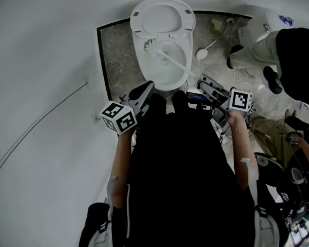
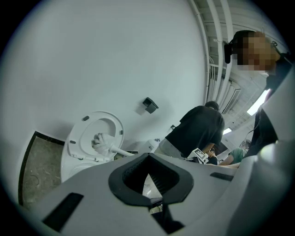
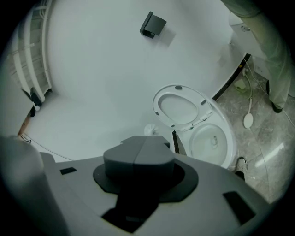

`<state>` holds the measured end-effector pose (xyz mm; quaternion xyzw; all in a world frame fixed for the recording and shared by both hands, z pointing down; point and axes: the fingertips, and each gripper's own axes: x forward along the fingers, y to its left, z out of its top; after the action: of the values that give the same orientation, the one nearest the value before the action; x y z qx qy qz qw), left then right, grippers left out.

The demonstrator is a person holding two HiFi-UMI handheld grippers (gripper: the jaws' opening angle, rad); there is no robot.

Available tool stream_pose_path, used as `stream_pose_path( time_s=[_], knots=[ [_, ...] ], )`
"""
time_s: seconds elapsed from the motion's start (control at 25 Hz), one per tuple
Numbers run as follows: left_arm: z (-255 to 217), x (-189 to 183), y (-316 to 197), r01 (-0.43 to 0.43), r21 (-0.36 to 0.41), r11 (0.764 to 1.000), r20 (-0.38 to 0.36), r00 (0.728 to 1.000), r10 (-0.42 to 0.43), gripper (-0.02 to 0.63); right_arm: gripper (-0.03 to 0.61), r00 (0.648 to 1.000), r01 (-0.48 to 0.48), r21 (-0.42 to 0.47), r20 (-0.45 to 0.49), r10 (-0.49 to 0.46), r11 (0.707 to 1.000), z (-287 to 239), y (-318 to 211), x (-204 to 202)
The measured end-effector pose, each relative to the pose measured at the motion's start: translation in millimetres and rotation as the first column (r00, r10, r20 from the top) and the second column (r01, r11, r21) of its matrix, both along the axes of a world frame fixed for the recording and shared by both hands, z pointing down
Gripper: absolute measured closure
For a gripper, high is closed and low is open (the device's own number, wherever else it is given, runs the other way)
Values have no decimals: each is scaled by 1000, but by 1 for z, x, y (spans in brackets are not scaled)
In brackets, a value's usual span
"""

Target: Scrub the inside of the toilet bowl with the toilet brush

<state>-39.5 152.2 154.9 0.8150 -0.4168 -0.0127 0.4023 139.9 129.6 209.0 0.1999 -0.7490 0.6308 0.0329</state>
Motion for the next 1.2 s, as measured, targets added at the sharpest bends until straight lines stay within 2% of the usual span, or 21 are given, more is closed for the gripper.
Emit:
stream_pose_path(
  time_s=[0.32, 0.52, 0.68, 0.92, 1.2],
  knots=[
    [6, 4, 6, -7, -28, 1000, 11, 1000, 7, 604, 418, 996, -9, 14, -91, 10, 1000, 18, 3, 6],
    [17, 7, 10, -42, -58, 997, 51, 998, 45, 604, 418, 992, 8, 32, -126, -4, 999, 22, 4, 6],
    [20, 8, 12, -56, -65, 996, 63, 996, 60, 604, 417, 993, 21, 28, -119, -17, 999, 22, 7, 2],
    [20, 7, 7, -65, -56, 996, 85, 994, 70, 604, 417, 985, 30, 7, -169, -28, 1000, 36, 9, 8],
    [30, 11, 12, -81, -83, 993, 114, 989, 90, 604, 418, 979, 61, 3, -197, -59, 998, 49, 14, 9]
  ],
)
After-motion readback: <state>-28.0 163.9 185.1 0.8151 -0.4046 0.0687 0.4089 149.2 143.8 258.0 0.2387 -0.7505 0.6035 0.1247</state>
